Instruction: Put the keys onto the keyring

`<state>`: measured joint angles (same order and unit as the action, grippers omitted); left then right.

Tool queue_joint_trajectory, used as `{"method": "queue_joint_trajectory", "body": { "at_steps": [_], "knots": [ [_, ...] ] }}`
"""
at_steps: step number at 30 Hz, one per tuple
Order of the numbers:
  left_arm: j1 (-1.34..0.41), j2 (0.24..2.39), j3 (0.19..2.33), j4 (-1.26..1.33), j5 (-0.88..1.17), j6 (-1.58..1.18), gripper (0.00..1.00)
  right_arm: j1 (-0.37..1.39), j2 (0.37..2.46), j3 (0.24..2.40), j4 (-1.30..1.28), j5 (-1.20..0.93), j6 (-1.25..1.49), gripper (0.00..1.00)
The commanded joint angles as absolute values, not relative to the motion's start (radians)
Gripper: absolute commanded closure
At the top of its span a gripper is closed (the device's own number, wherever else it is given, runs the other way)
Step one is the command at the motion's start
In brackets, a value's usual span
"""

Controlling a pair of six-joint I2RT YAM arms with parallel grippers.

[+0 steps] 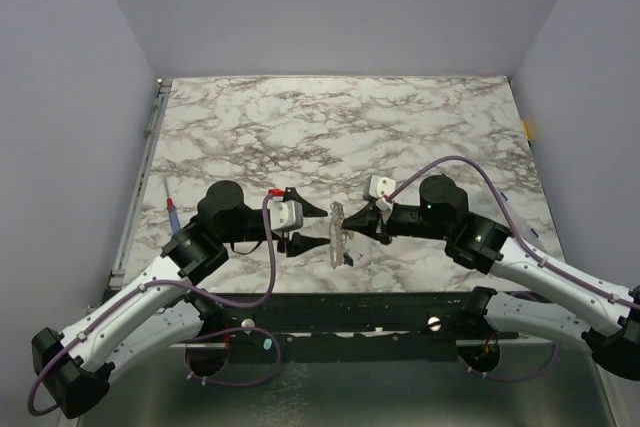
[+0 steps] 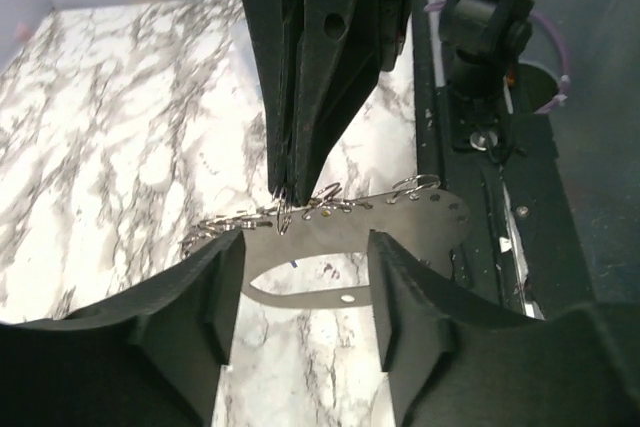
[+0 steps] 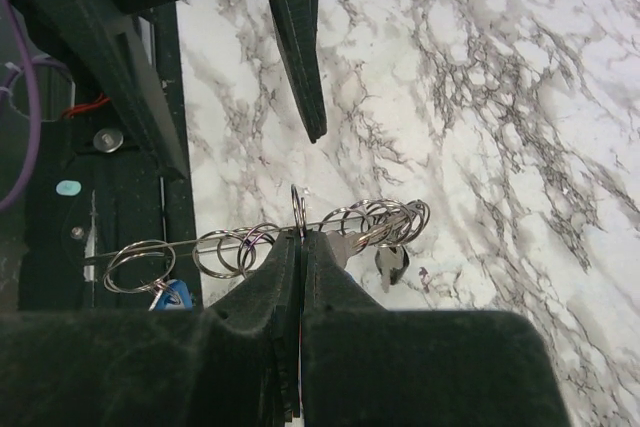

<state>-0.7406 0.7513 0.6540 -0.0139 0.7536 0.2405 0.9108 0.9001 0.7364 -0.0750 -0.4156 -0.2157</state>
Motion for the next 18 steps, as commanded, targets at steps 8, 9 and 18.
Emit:
{"method": "queue_joint_trajectory", "body": {
  "at_steps": [8, 9, 18],
  "knots": [
    [-0.74, 0.776, 0.814, -0.308, 0.538, 0.296, 0.42, 0.916, 1.079, 1.027, -0.386, -0.345, -0.433, 0.99],
    [-0.741, 0.776, 0.82, -0.314, 0.534, 0.296, 0.43, 0.916, 1.102, 1.052, -0.423, -0.33, -0.454, 1.0],
    [-0.739, 0.738, 0.79, -0.31, 0.438, 0.324, 0.5, 0.917, 1.264, 1.228, -0.622, -0.187, -0.578, 0.99]
  ]
}}
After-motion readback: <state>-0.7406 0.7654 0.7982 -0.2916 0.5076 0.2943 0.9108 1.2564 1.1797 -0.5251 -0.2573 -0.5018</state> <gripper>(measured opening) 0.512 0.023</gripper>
